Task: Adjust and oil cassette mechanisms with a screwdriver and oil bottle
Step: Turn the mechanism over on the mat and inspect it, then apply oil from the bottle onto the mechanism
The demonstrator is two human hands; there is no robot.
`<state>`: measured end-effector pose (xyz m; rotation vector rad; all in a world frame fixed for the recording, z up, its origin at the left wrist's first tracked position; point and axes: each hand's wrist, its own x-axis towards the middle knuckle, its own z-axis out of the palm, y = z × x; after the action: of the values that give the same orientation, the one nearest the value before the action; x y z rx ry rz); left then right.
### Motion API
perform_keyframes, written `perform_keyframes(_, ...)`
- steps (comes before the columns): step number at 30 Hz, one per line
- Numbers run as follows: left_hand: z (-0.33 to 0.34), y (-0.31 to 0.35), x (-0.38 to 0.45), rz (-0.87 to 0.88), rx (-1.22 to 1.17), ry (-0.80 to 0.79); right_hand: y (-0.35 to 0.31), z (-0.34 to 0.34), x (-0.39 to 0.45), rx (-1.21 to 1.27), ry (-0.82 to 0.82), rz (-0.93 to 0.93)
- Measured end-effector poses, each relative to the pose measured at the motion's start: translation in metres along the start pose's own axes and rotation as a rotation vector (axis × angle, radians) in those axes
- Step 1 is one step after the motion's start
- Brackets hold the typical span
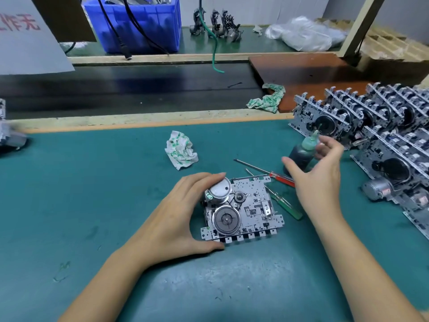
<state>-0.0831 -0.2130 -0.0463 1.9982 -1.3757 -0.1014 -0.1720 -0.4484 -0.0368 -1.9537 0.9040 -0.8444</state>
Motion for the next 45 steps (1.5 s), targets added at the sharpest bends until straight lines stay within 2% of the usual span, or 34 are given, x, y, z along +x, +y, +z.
perform_keyframes(3,0.002,-0.001,0.001,0.008,-0.016,-0.002,0.008,0.002,0.004,-0.053,-0.076,0.066)
perform_keyframes(6,0.002,-0.004,0.001,0.006,-0.048,-0.027,0.008,0.003,0.005,-0.077,-0.126,0.007)
perform_keyframes(11,0.004,-0.005,0.0,-0.047,-0.106,-0.025,-0.007,0.002,-0.004,0.192,-0.152,-0.16)
perform_keyframes(16,0.003,-0.005,-0.001,-0.156,-0.241,-0.005,-0.017,-0.002,-0.006,0.544,-0.198,-0.053)
perform_keyframes(17,0.003,-0.004,0.0,-0.186,-0.275,0.063,-0.018,-0.003,-0.006,0.595,-0.227,-0.012)
perform_keyframes(19,0.005,-0.006,0.004,-0.266,-0.268,0.335,-0.018,-0.003,-0.005,0.702,-0.303,0.064)
perform_keyframes(21,0.003,-0.014,0.013,-0.454,-0.213,0.625,-0.018,0.0,-0.006,0.761,-0.366,0.11)
perform_keyframes(22,-0.001,-0.02,0.02,-0.577,-0.21,0.683,-0.017,0.002,-0.007,0.761,-0.39,0.122)
perform_keyframes(23,-0.005,-0.028,0.026,-0.698,-0.21,0.673,-0.016,0.004,-0.007,0.748,-0.419,0.125)
perform_keyframes(25,-0.013,-0.045,0.039,-0.832,-0.057,0.522,-0.015,0.008,-0.009,0.705,-0.469,0.118)
perform_keyframes(27,-0.02,-0.052,0.054,-0.83,0.145,0.375,-0.015,0.01,-0.011,0.688,-0.489,0.118)
perform_keyframes(28,-0.023,-0.049,0.061,-0.82,0.164,0.363,-0.015,0.01,-0.012,0.697,-0.492,0.123)
perform_keyframes(30,-0.024,-0.042,0.072,-0.773,0.017,0.406,-0.016,0.009,-0.012,0.713,-0.493,0.133)
perform_keyframes(35,-0.011,-0.015,0.067,-0.664,-0.708,0.433,-0.021,0.008,-0.014,0.662,-0.495,0.091)
perform_keyframes(45,-0.003,-0.009,0.056,-0.679,-1.057,0.348,-0.025,0.006,-0.018,0.561,-0.508,0.075)
